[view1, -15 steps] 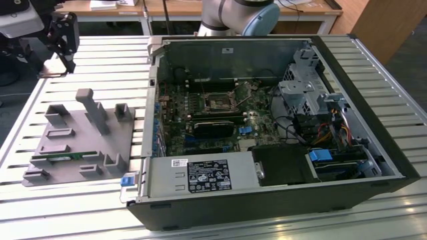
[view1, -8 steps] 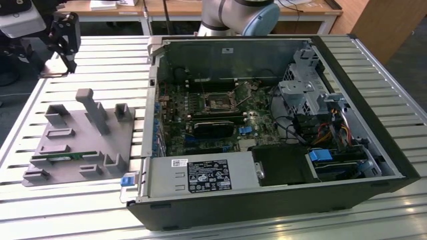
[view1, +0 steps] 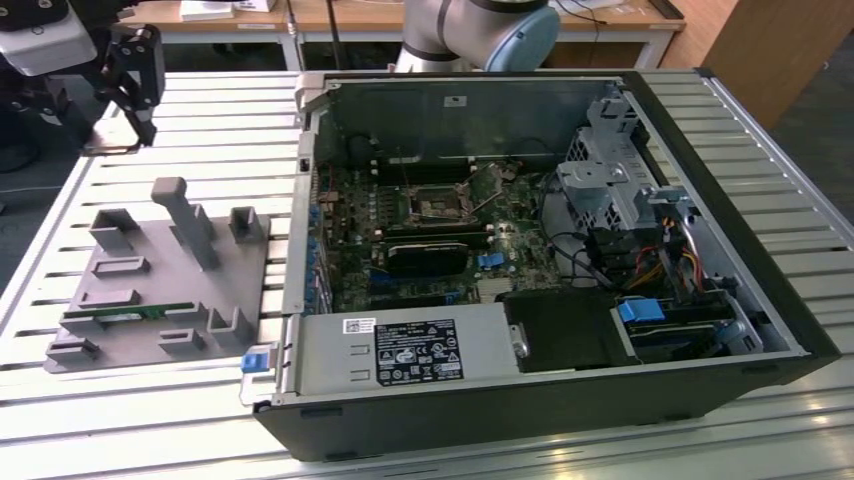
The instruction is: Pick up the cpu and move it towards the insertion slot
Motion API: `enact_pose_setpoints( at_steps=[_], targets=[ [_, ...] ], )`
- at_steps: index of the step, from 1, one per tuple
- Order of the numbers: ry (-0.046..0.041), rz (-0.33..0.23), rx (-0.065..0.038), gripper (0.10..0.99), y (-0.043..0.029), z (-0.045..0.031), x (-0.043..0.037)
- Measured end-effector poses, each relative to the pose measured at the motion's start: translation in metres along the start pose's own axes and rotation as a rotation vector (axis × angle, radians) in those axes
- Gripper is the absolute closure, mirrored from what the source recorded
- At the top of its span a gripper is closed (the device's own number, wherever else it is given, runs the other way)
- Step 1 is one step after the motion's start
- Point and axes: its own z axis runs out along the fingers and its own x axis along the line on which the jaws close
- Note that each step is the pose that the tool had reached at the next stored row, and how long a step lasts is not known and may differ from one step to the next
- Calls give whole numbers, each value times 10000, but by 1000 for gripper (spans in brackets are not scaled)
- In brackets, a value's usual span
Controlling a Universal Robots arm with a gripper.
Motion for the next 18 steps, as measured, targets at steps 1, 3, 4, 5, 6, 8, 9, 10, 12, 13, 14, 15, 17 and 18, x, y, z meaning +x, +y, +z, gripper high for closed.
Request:
enact_pose_setpoints(
  at_steps=[1,3,4,5,6,8,9,10,12,13,14,15,17,18],
  targets=[
    [0,0,0,541,0,0,-4],
    [1,0,1,541,0,0,-11],
    [0,0,0,541,0,0,-15],
    [0,0,0,541,0,0,-18],
    [0,0,1,541,0,-1,-22],
    [0,0,0,541,-1,0,-29],
    [0,0,0,541,-1,0,-32],
    [0,0,1,541,-1,-1,-36],
    [0,0,0,541,-1,-1,-44],
    [0,0,0,541,-1,0,-47],
    [0,0,0,541,-1,0,-51],
    [0,0,0,541,-1,0,-55],
    [1,0,1,541,-1,-1,-62],
    [0,0,1,541,-1,-1,-65]
  ],
)
